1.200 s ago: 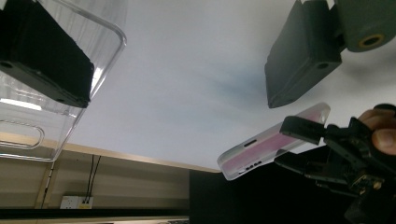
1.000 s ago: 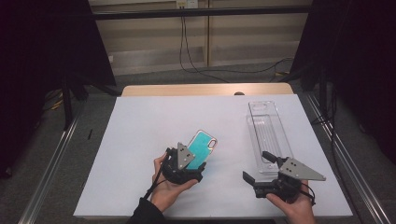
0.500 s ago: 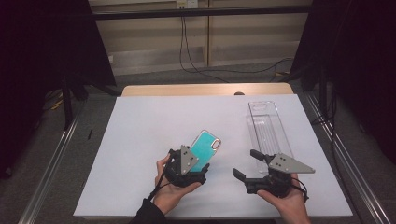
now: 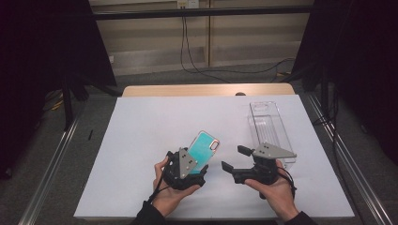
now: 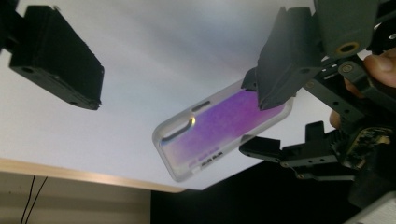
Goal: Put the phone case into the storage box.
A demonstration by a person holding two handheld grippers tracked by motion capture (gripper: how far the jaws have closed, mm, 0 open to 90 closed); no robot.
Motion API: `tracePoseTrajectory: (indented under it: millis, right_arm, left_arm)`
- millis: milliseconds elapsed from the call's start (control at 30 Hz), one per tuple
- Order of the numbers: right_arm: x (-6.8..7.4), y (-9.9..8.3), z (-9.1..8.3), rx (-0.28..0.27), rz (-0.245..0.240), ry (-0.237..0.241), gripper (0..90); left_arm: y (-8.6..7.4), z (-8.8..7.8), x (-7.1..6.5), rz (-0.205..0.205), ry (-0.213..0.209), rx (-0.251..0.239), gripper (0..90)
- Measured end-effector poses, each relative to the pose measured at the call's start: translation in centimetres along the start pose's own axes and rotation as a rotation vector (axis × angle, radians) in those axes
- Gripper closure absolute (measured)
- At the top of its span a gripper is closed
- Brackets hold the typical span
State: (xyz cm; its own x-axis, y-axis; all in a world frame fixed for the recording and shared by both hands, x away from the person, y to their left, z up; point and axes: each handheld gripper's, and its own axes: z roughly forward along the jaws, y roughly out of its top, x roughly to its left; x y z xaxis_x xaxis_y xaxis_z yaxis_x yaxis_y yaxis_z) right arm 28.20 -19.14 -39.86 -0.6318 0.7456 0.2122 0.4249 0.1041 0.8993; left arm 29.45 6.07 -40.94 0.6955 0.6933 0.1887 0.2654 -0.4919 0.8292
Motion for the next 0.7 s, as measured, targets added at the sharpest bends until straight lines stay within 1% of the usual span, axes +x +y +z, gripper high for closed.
tracePoseTrajectory:
  millis: [33,67,133,167,267,367,500,533,600,633,667,700]
  right_arm:
    - [0.0,0.0,0.0,0.000,0.000,0.000,17.2]
    - [-0.1,0.1,0.3,0.025,0.015,-0.002,18.4]
    - [-0.2,0.4,0.6,0.067,0.024,-0.003,18.9]
    - [-0.2,0.4,0.6,0.067,0.024,-0.003,18.9]
    - [-0.3,0.7,1.1,0.093,0.057,-0.001,23.1]
    - [-0.4,1.0,1.4,0.104,0.066,-0.003,23.4]
    - [-0.5,1.5,2.0,0.147,0.122,0.003,24.2]
    - [-0.5,1.7,2.3,0.170,0.134,-0.002,24.1]
    - [-0.4,1.8,2.5,0.170,0.134,-0.010,24.2]
    - [-0.3,1.9,2.5,0.174,0.138,-0.023,24.5]
    - [-0.3,1.9,2.7,0.182,0.132,-0.030,24.4]
    - [-0.3,1.9,2.8,0.191,0.144,-0.029,23.8]
  left_arm:
    - [0.0,0.1,0.0,0.001,0.000,0.004,17.0]
    - [0.0,0.1,0.0,-0.003,0.003,-0.002,17.0]
    - [-0.1,0.2,0.0,-0.001,0.000,0.003,17.0]
    - [-0.1,0.2,-0.1,-0.002,0.004,0.001,17.0]
    - [-0.1,0.2,-0.2,-0.002,0.003,0.001,17.0]
    - [-0.1,0.2,-0.2,-0.003,0.004,-0.001,17.0]
    - [-0.1,0.2,-0.2,-0.002,0.008,-0.005,17.0]
    - [-0.1,0.2,-0.2,-0.003,0.008,-0.006,17.0]
    - [-0.1,0.2,-0.2,-0.013,0.011,-0.013,17.0]
    - [-0.1,0.1,-0.1,-0.010,0.012,-0.011,17.0]
    - [-0.1,0.1,-0.1,-0.005,0.012,-0.007,17.0]
    - [-0.1,0.1,-0.1,-0.005,0.014,-0.008,17.0]
